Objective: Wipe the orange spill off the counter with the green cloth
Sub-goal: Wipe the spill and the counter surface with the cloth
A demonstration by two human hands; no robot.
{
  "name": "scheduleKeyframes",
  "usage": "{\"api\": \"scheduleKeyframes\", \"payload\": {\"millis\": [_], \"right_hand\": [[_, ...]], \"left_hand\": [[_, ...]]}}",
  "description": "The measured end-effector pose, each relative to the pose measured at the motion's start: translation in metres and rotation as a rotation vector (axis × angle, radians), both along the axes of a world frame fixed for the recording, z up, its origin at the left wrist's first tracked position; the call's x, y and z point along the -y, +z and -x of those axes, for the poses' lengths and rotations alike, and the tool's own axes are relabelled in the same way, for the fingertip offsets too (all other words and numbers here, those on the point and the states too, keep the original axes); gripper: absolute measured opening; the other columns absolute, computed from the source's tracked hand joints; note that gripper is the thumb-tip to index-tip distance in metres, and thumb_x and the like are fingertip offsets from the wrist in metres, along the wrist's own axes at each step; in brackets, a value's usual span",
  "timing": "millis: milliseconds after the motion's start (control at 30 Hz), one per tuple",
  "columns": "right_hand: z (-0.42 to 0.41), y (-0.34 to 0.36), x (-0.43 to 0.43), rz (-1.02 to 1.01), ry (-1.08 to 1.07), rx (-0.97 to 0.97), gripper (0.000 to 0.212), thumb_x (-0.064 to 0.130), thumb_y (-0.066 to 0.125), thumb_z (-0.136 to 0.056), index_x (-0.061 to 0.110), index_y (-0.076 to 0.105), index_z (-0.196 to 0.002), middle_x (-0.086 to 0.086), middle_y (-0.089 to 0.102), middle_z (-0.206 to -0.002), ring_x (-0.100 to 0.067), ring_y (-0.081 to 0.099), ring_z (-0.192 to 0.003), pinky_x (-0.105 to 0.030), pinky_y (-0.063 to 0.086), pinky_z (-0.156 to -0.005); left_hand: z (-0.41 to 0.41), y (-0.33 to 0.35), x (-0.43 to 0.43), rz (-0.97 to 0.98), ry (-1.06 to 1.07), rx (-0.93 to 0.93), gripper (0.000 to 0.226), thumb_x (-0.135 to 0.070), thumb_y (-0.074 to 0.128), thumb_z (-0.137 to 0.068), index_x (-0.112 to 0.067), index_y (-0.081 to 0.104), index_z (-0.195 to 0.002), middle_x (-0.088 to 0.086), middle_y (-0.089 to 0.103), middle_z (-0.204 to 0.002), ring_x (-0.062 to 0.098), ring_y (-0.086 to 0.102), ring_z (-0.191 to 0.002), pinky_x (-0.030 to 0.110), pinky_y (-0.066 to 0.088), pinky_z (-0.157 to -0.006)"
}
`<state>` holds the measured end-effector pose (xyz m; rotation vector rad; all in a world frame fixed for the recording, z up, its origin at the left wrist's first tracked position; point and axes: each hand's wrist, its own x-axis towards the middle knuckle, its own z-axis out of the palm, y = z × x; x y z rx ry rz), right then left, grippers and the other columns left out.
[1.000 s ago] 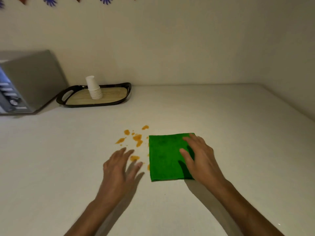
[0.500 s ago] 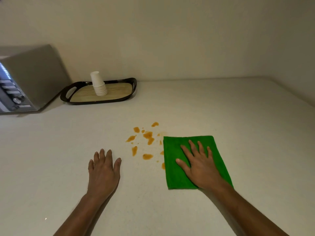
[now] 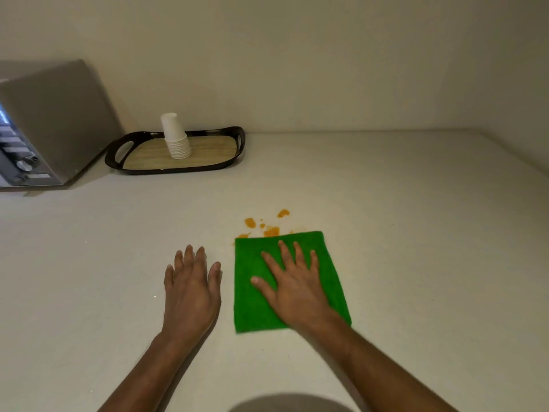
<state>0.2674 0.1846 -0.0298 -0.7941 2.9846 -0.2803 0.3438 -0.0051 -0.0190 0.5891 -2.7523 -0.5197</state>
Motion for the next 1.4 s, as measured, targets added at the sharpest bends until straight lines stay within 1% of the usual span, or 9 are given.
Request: {"api": "scheduleKeyframes", "payload": {"millis": [167,367,533,667,833,1000,1167,1267,1400], "right_hand": [[0.056,0.0,-0.052,-0.057,-0.204,-0.019,0.083,0.081,-0.001,-0.088,0.038,0.016,-0.156,-0.009,0.01,-0.168,-0.034,0.005,-0.153,-0.062,0.004,-0.121],[0.003,-0.005,-0.112,-0.042,-0.269,-0.046,0.086,0.079,-0.01,-0.086,0.037,0.018,-0.157,-0.01,0.014,-0.167,-0.034,0.01,-0.153,-0.061,0.009,-0.121],[-0.054,-0.012,-0.06,0.016,-0.113,0.001,0.072,0.08,-0.001,-0.09,0.046,0.006,-0.154,-0.005,-0.005,-0.166,-0.034,-0.01,-0.152,-0.063,-0.003,-0.12],[-0.037,-0.008,0.02,0.079,-0.003,-0.019,0.071,0.076,0.004,-0.094,0.042,0.017,-0.155,-0.009,0.004,-0.167,-0.037,-0.004,-0.153,-0.066,-0.001,-0.119],[0.04,0.001,0.089,0.03,-0.075,0.006,0.073,0.074,0.006,-0.094,0.037,0.018,-0.156,-0.012,0.008,-0.167,-0.039,0.0,-0.153,-0.066,-0.005,-0.119],[0.098,0.003,0.054,-0.023,-0.279,0.017,0.073,0.074,0.009,-0.094,0.037,0.017,-0.157,-0.011,0.008,-0.168,-0.038,0.003,-0.153,-0.064,0.001,-0.12],[0.065,0.002,0.001,-0.062,-0.428,0.003,0.075,0.073,0.002,-0.093,0.037,0.015,-0.157,-0.01,0.009,-0.168,-0.037,0.005,-0.153,-0.062,0.006,-0.121],[0.015,-0.004,0.011,-0.056,-0.363,-0.024,0.082,0.073,-0.01,-0.089,0.035,0.013,-0.158,-0.008,0.003,-0.168,-0.035,0.0,-0.153,-0.061,0.001,-0.121],[-0.002,-0.008,0.062,0.045,-0.175,-0.027,0.072,0.07,-0.001,-0.096,0.034,0.013,-0.157,-0.005,-0.002,-0.167,-0.033,-0.007,-0.153,-0.061,-0.003,-0.121]], "left_hand": [[0.005,-0.008,0.014,0.046,0.001,0.07,0.066,-0.049,0.018,-0.099,-0.012,0.033,-0.151,0.015,0.027,-0.162,0.032,0.015,-0.153,0.05,0.014,-0.124],[0.008,-0.014,0.018,0.063,0.002,0.15,0.063,-0.047,0.022,-0.102,-0.014,0.026,-0.155,0.012,0.021,-0.165,0.029,0.011,-0.154,0.048,0.01,-0.125],[0.008,-0.01,0.025,0.05,-0.005,0.131,0.062,-0.046,0.025,-0.102,-0.014,0.026,-0.155,0.011,0.021,-0.165,0.029,0.011,-0.154,0.048,0.009,-0.125],[0.017,0.0,0.048,0.027,-0.003,0.039,0.059,-0.043,0.027,-0.102,-0.013,0.031,-0.152,0.014,0.025,-0.163,0.031,0.014,-0.154,0.048,0.01,-0.125],[0.041,0.002,0.064,0.055,-0.057,0.014,0.056,-0.039,0.025,-0.103,-0.011,0.036,-0.15,0.015,0.028,-0.162,0.031,0.018,-0.153,0.049,0.014,-0.124],[0.058,-0.008,0.084,0.063,-0.098,0.089,0.058,-0.041,0.025,-0.103,-0.013,0.029,-0.154,0.013,0.022,-0.164,0.03,0.012,-0.154,0.047,0.01,-0.125],[0.064,-0.016,0.091,0.049,-0.134,0.152,0.06,-0.044,0.021,-0.103,-0.016,0.022,-0.156,0.009,0.017,-0.166,0.027,0.007,-0.155,0.046,0.006,-0.126],[0.065,-0.017,0.09,0.067,-0.124,0.137,0.06,-0.045,0.022,-0.102,-0.016,0.025,-0.155,0.01,0.02,-0.165,0.029,0.011,-0.155,0.046,0.008,-0.126],[0.065,-0.018,0.089,0.084,-0.118,0.121,0.059,-0.043,0.025,-0.102,-0.015,0.029,-0.154,0.012,0.025,-0.164,0.03,0.016,-0.153,0.047,0.01,-0.125]]}}
